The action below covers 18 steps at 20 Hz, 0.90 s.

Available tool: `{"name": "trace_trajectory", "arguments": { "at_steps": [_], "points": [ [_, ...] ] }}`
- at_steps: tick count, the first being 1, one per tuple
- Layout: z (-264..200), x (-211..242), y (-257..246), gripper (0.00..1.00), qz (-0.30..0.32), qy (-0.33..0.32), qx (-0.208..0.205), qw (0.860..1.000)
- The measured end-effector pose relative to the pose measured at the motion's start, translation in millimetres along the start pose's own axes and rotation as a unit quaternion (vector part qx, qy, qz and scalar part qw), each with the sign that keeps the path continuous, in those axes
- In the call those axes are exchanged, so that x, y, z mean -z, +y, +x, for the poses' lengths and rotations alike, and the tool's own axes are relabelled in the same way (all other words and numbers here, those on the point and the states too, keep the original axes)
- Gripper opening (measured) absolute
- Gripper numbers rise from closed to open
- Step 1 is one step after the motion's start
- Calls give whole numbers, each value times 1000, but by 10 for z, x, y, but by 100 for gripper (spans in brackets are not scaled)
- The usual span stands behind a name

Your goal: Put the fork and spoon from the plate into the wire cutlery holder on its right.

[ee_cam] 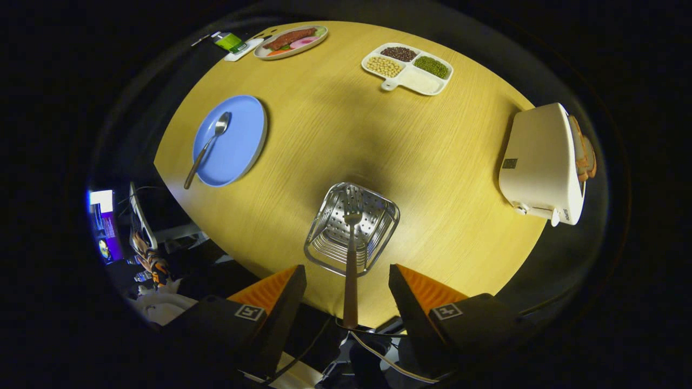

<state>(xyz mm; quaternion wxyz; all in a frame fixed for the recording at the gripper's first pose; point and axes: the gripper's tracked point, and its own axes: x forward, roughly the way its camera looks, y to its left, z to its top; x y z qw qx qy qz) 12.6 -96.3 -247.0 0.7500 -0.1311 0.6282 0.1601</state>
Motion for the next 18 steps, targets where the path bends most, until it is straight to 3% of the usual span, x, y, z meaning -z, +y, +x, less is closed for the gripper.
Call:
{"name": "trace_trajectory", "arguments": {
  "at_steps": [5, 11, 18],
  "points": [
    [-233, -118, 106, 98, 36, -96, 14, 995],
    [-627, -312, 492, 100, 79, -224, 4, 972],
    [-712, -639, 1212, 100, 75, -279, -21, 957]
  ]
}}
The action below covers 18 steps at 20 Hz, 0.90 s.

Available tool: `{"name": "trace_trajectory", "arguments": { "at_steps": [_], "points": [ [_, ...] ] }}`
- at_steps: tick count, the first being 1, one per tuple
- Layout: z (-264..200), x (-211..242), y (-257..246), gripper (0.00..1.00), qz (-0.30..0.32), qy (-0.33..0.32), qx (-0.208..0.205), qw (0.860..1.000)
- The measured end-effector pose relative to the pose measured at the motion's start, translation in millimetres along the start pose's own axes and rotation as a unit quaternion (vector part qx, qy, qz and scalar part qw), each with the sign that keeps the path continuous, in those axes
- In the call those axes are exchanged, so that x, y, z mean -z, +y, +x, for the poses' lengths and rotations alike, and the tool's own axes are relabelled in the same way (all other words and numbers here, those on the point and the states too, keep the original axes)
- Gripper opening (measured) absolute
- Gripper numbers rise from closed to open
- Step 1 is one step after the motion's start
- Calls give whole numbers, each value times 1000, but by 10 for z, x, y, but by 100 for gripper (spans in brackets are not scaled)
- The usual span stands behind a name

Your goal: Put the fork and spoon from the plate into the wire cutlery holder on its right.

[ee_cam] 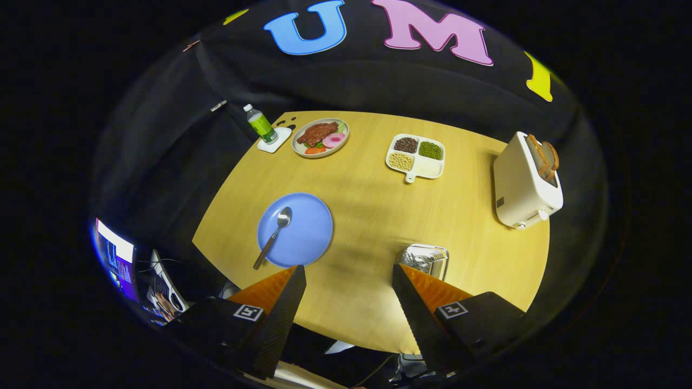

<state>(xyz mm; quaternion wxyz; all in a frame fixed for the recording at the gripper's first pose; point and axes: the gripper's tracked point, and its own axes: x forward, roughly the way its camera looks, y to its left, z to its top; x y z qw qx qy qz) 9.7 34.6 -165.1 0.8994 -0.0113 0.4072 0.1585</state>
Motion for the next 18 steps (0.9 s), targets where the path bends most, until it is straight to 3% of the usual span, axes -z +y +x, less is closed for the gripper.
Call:
{"name": "trace_trajectory", "arguments": {
  "at_steps": [7, 12, 18],
  "points": [
    [514, -113, 789, 100, -16, -1, -36, 999],
    [1107, 120, 1208, 100, -16, 44, -52, 998],
    [1807, 496, 1409, 100, -2, 106, -41, 994]
  ]
}}
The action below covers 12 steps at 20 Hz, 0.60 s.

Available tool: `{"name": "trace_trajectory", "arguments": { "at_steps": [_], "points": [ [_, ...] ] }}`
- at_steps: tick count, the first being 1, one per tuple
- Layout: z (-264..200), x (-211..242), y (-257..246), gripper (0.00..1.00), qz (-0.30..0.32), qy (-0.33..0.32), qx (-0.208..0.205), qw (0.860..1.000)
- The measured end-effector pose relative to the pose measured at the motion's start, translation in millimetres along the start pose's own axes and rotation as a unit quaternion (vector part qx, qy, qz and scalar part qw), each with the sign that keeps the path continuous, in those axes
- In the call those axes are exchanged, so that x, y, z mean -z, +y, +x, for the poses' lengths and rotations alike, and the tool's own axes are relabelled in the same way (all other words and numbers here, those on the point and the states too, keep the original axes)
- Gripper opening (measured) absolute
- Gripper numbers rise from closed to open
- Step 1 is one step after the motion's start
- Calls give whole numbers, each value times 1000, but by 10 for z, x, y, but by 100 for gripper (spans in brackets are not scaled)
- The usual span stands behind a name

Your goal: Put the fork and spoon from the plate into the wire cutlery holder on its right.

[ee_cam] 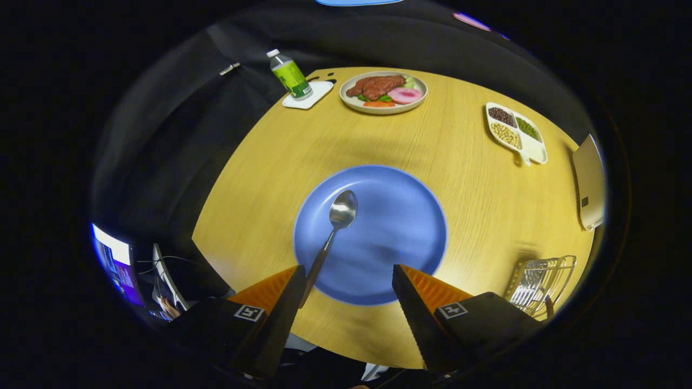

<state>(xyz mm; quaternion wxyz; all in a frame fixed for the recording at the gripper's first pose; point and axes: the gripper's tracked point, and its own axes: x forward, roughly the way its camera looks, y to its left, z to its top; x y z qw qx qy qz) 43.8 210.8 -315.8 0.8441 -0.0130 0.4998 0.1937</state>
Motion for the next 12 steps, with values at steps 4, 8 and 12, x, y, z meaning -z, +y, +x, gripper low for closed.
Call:
{"name": "trace_trajectory", "arguments": {
  "at_steps": [4, 8, 12],
  "points": [
    [350, 28, 69, 100, 38, 24, 2, 999],
    [524, 111, 29, 98, 57, 44, 20, 997],
    [567, 211, 49, 81, 59, 59, 17, 996]
  ]
}}
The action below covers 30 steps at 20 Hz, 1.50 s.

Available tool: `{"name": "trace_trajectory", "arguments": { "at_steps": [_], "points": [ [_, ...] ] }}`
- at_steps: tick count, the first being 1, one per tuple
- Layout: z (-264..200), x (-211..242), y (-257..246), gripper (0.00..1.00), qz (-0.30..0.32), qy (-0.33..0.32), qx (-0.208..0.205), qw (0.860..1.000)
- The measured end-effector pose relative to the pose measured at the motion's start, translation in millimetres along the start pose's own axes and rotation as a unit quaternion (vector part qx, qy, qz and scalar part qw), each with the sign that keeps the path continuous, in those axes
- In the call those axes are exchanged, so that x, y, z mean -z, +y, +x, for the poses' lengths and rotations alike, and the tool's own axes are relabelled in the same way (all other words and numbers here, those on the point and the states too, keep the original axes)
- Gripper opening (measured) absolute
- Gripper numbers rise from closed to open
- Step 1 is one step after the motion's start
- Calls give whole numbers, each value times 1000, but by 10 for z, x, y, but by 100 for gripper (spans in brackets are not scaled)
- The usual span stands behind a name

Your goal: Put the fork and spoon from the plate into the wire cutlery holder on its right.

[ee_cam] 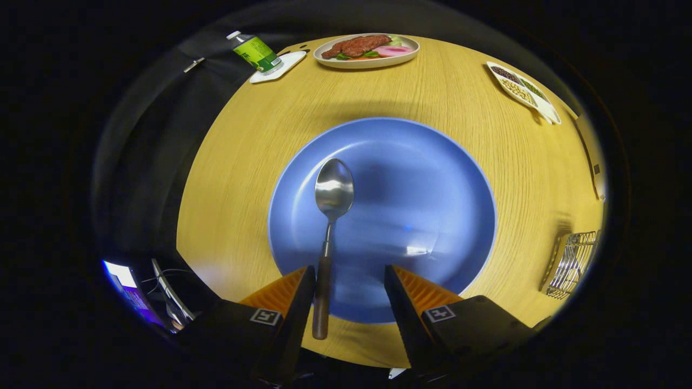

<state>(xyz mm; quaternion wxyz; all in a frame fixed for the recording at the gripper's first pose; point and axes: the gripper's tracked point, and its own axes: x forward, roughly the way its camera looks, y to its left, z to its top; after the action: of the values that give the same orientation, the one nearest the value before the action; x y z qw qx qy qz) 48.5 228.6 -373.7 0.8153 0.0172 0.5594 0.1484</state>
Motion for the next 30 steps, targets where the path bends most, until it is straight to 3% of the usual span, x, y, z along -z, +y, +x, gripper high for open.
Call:
{"name": "trace_trajectory", "arguments": {
  "at_steps": [1, 3, 4, 5, 7, 14, 18, 25, 30],
  "points": [
    [2, 15, 14, 78, 1, 2, -3, 1000],
    [-4, 48, 13, 62, 4, 8, -4, 1000],
    [-2, 62, 16, 46, 6, 11, -7, 1000],
    [14, 77, 17, 42, 11, 14, -9, 1000],
    [5, 116, 22, 18, 22, 21, -16, 999],
    [-71, 110, 5, 7, 1, 6, -66, 998],
    [-326, 86, -94, 7, 0, -5, -82, 997],
    [-1210, 85, -476, 6, -31, -40, -87, 995],
    [-1880, 195, -946, 7, -19, -53, -75, 996]
  ]
}}
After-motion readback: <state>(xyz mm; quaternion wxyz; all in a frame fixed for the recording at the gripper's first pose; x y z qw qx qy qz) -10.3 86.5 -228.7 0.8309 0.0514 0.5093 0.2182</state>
